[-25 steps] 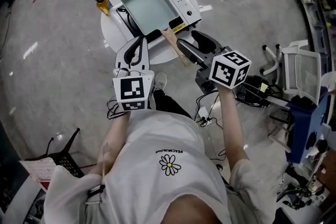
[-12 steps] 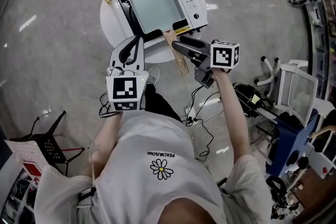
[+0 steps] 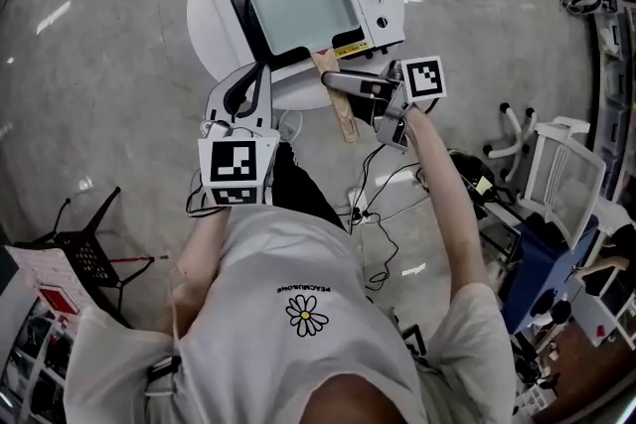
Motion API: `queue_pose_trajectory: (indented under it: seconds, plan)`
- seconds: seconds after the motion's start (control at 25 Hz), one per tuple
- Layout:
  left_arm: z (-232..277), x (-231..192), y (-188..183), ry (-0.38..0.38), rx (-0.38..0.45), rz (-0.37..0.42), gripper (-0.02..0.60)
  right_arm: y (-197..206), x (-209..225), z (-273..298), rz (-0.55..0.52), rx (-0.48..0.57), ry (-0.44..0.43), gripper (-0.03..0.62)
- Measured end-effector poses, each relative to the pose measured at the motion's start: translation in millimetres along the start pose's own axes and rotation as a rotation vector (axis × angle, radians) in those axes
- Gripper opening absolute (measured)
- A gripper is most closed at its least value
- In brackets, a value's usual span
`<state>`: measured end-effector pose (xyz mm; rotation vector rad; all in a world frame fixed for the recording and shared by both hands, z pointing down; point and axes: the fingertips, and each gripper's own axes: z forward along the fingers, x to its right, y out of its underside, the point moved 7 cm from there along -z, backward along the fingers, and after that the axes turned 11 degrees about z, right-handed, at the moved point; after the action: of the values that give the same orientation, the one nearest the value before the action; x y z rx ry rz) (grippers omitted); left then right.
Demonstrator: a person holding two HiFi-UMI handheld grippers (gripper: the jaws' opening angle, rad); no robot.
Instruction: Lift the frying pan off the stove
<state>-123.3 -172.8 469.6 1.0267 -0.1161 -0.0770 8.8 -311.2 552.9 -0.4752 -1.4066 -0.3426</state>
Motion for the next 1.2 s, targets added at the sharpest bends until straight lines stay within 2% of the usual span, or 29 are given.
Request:
queue_pose_trajectory:
  seconds: [0.4,0.68,0.76,1.0,1.2]
  plan:
    - [9.7,0.3,6.3,-0.001,-0.03,-0.024,0.0,7.3,11.4,20.1,0.101,-0.132,-0.052,0.281]
    - [9.9,-3.1,10.1,-0.011,-0.049,-0.035,0.0,14.6,13.3,29.9,0.163,-0.173,-0.058,0.271]
    - [9.7,-4.7,10.1,-0.012,-0.051,-0.038,0.0,16.9,11.1,32.1,0.168,-0.194,-0.062,0.228]
    - [9.3,-7.4,13.6,-0.012,-0.059,-0.039,0.0,14.3,7.0,34.8,0.174,-0.194,-0.062,0.023]
    - [3.4,-11.0,16.5,-0.01,-0.062,-0.044,0.0,17.5,3.7,38.8,0.209,-0.181,-0.055,0.003]
